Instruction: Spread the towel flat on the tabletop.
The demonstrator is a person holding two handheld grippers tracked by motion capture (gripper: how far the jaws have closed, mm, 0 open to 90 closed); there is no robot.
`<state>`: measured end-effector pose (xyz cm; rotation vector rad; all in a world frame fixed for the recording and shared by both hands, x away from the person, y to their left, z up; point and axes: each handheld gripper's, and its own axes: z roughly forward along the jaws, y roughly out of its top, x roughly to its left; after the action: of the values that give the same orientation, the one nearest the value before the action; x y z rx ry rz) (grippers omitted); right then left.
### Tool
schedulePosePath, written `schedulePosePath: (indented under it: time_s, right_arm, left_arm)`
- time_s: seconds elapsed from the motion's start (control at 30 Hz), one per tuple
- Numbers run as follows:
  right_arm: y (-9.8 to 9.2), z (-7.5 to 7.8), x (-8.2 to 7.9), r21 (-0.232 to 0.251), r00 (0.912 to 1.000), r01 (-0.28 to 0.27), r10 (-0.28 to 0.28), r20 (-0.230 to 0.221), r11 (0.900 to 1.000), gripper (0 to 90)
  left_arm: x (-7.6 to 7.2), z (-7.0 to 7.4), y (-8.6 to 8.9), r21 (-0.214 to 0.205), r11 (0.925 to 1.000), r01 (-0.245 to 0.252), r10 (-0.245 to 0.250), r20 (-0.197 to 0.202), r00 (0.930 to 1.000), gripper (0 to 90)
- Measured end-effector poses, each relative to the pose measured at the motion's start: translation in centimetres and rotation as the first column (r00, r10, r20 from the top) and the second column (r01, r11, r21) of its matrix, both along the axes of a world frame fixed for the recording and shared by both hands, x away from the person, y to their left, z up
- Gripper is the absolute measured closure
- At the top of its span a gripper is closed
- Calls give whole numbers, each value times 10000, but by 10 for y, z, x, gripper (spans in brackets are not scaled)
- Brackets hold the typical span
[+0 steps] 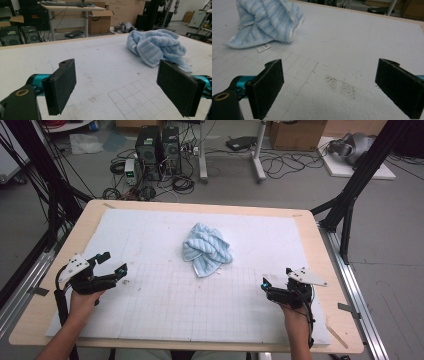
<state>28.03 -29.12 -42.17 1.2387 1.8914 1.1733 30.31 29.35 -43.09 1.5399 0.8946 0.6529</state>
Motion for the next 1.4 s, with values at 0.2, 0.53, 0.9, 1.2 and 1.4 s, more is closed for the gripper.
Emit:
schedulePosePath:
  time_s: [0.2, 0.53, 0.9, 1.2, 1.4]
  right_arm:
    - [2, -3, 1, 14, 9998, -155, 155, -136, 9999, 73]
    - [12, 2, 4, 510, 9959, -820, 838, -340, 9953, 73]
    - [36, 20, 20, 633, 9838, -1778, 1790, -138, 9820, 73]
    - [53, 35, 37, 903, 9716, -2353, 2368, -58, 9677, 73]
    - [78, 51, 66, 475, 9576, -2859, 2872, -234, 9571, 74]
  left_arm:
    - [0, 1, -2, -89, 9998, -158, 158, 57, 9999, 165]
    - [2, -2, -8, -30, 9999, 108, -108, -43, 9999, 165]
    - [-3, -4, -3, 64, 9999, 90, -89, -113, 9999, 166]
    - [-1, -5, -3, 57, 9999, 145, -144, -178, 9997, 168]
    - [1, -6, -5, 63, 9998, 212, -210, -255, 9995, 168]
